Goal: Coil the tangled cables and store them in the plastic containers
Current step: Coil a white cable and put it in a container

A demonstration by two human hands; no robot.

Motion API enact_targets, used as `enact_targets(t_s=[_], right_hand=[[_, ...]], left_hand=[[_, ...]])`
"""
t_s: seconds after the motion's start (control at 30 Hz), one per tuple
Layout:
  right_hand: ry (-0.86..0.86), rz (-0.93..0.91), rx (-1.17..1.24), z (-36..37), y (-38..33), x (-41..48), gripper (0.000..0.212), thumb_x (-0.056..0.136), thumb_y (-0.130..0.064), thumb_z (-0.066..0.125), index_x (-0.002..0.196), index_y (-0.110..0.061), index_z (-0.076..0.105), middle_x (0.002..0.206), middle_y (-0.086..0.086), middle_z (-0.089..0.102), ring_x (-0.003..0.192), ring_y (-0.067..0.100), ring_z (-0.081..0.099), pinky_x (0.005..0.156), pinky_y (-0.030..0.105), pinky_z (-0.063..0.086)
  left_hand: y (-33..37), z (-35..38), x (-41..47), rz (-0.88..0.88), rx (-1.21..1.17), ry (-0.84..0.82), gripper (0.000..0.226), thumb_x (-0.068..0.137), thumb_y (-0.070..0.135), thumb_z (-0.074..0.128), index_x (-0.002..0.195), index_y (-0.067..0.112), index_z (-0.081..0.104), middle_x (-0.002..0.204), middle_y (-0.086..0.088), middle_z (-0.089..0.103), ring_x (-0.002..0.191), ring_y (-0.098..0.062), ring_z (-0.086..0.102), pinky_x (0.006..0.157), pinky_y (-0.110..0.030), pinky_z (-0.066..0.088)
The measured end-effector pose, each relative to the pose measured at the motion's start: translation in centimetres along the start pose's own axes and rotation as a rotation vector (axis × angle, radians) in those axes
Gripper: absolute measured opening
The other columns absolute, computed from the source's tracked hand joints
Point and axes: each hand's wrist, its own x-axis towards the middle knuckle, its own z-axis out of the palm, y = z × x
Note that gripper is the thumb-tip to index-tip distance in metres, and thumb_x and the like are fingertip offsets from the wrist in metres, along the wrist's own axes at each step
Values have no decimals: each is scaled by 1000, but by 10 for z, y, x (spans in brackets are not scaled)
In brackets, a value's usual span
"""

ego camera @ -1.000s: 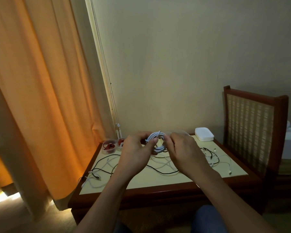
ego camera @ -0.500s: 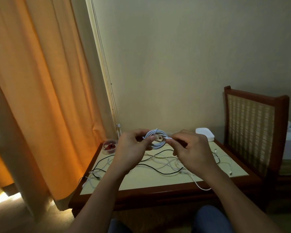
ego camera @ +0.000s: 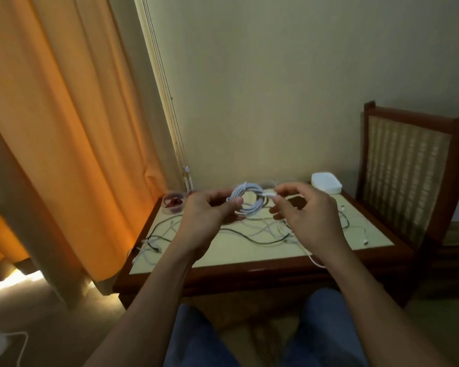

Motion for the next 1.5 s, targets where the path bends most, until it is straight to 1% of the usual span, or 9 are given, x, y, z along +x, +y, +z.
enact_targets(t_s=[0.2, 0.37, 0.6, 0.77, 0.87, 1.0, 1.17, 1.3, 1.5], right_hand=[[-133, 190, 106, 23, 32, 0, 20, 93, -9, 70, 113, -13, 70, 94, 3, 74, 74, 18, 75, 64, 43, 63], [-213, 253, 64, 37, 58, 4, 34, 94, -13, 70, 128, -13, 67, 101, 0, 73, 78, 17, 74, 60, 35, 61], [-315, 330, 1, 66, 85, 47, 27, 95, -16, 69, 122, -17, 72, 79, 0, 76, 63, 13, 71, 59, 25, 56], [-358, 432, 58, 97, 116, 100, 26, 95, -6, 66, 117, -18, 74, 81, 2, 77, 68, 20, 73, 72, 38, 62], [-394, 449, 54, 118, 140, 133, 26, 96, -12, 66, 119, -18, 74, 85, 1, 78, 74, 21, 74, 81, 44, 62], [-383, 458, 24, 148, 175, 172, 29, 91, -21, 74, 119, -17, 74, 84, -2, 78, 68, 18, 74, 75, 44, 63], [-387, 482, -46, 190, 225, 221, 27, 89, -20, 77, 116, -18, 75, 83, -5, 77, 64, 12, 73, 67, 30, 63], [-405, 511, -42, 229, 272, 262, 21, 89, -18, 75, 110, -17, 77, 75, 0, 76, 63, 15, 73, 72, 37, 63], [-489, 547, -167, 284, 347, 304, 30, 90, -22, 74, 119, -16, 73, 71, -4, 72, 54, 3, 62, 58, 22, 47]], left_hand=[[-36, 2, 12, -109, -9, 16, 22, 93, 5, 71, 115, 3, 74, 98, -11, 78, 92, -26, 76, 80, -36, 63], [-67, -7, 22, -192, -33, 37, 22, 94, 7, 70, 116, 5, 74, 101, -13, 78, 95, -26, 76, 82, -35, 63], [-88, -22, 64, -305, -129, 119, 25, 91, 5, 74, 115, 2, 68, 101, -17, 78, 96, -32, 76, 84, -41, 63], [-102, -36, 126, -351, -127, 134, 24, 91, 5, 73, 114, 1, 67, 99, -15, 78, 94, -30, 77, 83, -37, 64], [-119, -45, 166, -380, -125, 156, 25, 90, 5, 74, 114, 0, 67, 98, -16, 78, 92, -31, 77, 81, -38, 64], [-148, -59, 218, -375, -69, 150, 24, 91, 6, 74, 113, 1, 68, 99, -15, 78, 93, -32, 77, 83, -40, 63], [-188, -77, 280, -374, -36, 132, 18, 94, 9, 71, 111, 4, 75, 106, -14, 76, 99, -30, 74, 86, -34, 62], [-220, -100, 330, -373, 75, 85, 20, 93, 5, 70, 109, 14, 77, 105, -7, 78, 103, -21, 73, 91, -31, 60], [-289, -128, 394, -318, 514, 149, 19, 90, 22, 77, 109, 20, 80, 90, 13, 75, 82, 5, 67, 83, -16, 56]])
